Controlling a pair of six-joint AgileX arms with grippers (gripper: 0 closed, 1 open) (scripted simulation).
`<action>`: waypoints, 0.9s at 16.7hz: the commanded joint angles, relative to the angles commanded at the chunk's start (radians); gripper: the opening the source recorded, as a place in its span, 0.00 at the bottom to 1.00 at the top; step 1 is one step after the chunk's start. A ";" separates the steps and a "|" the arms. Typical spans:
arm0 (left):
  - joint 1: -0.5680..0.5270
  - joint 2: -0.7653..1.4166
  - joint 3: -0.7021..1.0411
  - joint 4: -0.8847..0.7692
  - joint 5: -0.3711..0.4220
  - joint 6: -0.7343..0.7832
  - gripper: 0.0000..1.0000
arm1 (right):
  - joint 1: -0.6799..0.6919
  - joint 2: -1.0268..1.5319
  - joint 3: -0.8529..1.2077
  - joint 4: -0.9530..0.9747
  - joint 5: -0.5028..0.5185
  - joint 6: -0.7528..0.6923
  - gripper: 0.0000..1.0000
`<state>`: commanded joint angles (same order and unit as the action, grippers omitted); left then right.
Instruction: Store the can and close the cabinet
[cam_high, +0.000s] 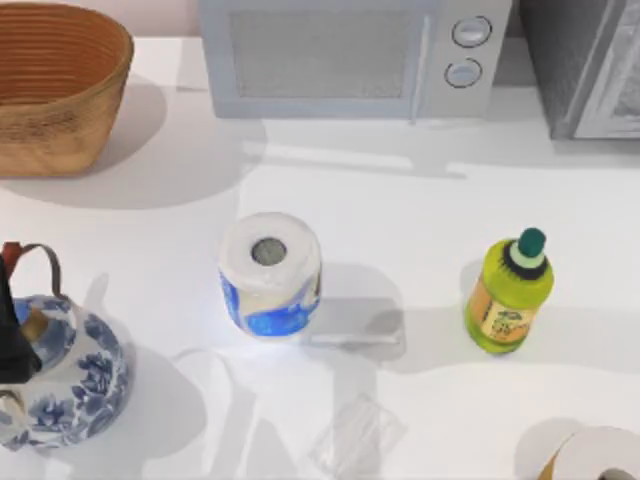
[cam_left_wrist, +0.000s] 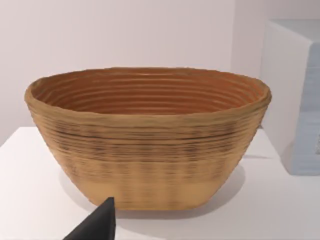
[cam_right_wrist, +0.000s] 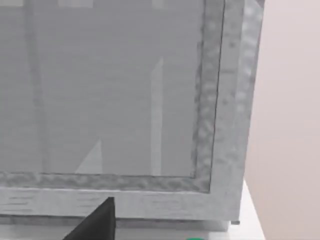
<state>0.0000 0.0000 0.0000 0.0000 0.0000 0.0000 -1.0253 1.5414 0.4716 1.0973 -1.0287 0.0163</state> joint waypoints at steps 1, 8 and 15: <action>0.000 0.000 0.000 0.000 0.000 0.000 1.00 | -0.002 -0.003 0.051 -0.051 -0.007 -0.001 1.00; 0.000 0.000 0.000 0.000 0.000 0.000 1.00 | -0.015 -0.047 0.583 -0.673 -0.046 0.006 1.00; 0.000 0.000 0.000 0.000 0.000 0.000 1.00 | -0.014 -0.149 1.114 -1.316 -0.029 0.007 1.00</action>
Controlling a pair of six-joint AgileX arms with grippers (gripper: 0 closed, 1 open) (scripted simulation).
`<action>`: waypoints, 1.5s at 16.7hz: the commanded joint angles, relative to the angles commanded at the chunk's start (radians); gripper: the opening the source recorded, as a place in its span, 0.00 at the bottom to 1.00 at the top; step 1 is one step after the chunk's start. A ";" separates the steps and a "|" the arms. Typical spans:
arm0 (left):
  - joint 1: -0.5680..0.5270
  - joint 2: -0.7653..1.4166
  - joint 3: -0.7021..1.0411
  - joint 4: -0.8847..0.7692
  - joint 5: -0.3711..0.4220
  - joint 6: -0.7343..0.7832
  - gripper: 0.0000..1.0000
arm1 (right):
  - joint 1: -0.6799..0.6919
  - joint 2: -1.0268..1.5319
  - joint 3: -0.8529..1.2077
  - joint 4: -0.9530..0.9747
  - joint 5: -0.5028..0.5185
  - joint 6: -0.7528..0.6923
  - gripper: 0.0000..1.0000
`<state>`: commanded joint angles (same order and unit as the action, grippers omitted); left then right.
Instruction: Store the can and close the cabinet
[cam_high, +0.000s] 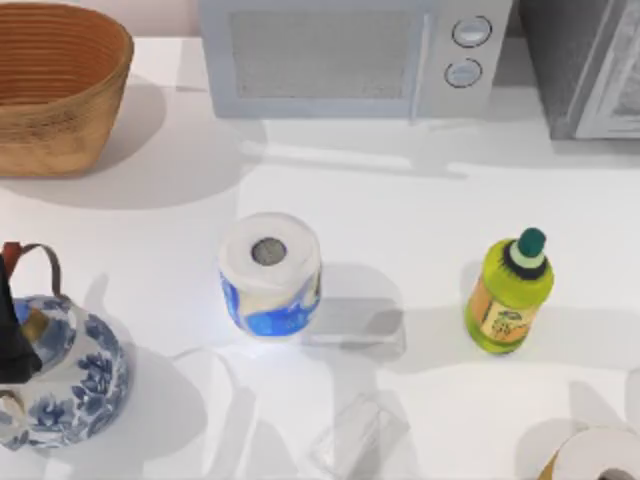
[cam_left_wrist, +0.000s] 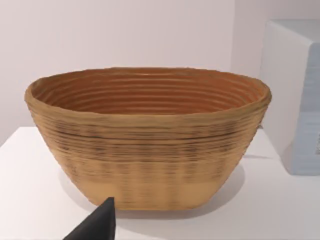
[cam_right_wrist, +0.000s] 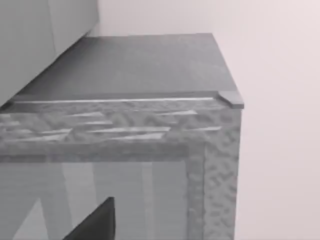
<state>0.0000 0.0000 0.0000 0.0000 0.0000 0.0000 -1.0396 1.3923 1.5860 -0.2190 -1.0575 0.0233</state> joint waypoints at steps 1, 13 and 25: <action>0.000 0.000 0.000 0.000 0.000 0.000 1.00 | 0.000 -0.015 0.050 -0.055 0.006 -0.001 1.00; 0.000 0.000 0.000 0.000 0.000 0.000 1.00 | 0.046 -0.057 0.161 -0.164 0.085 -0.002 1.00; 0.000 0.000 0.000 0.000 0.000 0.000 1.00 | 0.806 -0.092 0.138 -0.188 0.917 0.007 1.00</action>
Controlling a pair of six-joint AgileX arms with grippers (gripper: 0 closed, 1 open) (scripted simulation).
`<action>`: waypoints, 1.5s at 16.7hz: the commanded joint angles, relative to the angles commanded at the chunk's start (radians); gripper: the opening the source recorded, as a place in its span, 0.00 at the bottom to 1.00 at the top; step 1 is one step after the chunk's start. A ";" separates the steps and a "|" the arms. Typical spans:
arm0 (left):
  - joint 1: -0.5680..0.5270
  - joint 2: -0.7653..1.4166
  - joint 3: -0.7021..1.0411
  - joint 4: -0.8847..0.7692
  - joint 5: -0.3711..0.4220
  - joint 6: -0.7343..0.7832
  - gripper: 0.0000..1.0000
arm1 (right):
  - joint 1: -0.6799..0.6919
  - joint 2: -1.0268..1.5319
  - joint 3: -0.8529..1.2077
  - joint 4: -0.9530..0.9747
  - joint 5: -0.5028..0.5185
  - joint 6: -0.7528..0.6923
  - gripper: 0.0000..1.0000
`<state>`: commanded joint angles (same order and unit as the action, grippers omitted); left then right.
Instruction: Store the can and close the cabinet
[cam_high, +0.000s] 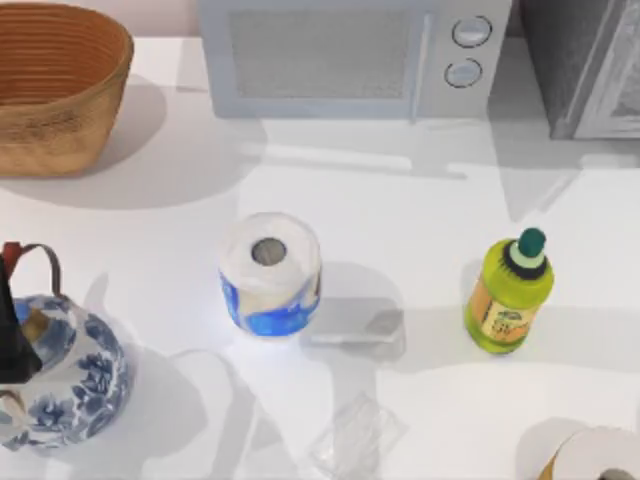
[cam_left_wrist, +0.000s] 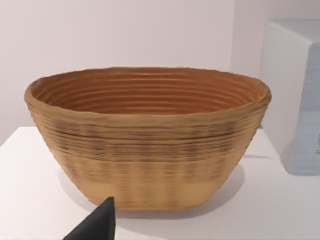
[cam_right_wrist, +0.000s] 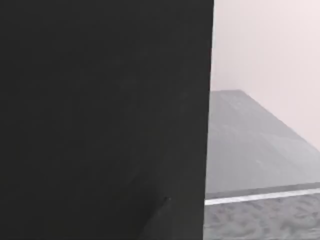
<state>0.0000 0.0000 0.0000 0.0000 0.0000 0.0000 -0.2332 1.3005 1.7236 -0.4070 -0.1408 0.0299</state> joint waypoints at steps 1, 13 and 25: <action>0.000 0.000 0.000 0.000 0.000 0.000 1.00 | 0.085 0.000 -0.002 -0.004 0.074 -0.001 1.00; 0.000 0.000 0.000 0.000 0.000 0.000 1.00 | 0.674 -0.002 0.004 -0.033 0.582 -0.013 1.00; 0.000 0.000 0.000 0.000 0.000 0.000 1.00 | 0.571 0.129 0.116 0.006 0.515 -0.022 1.00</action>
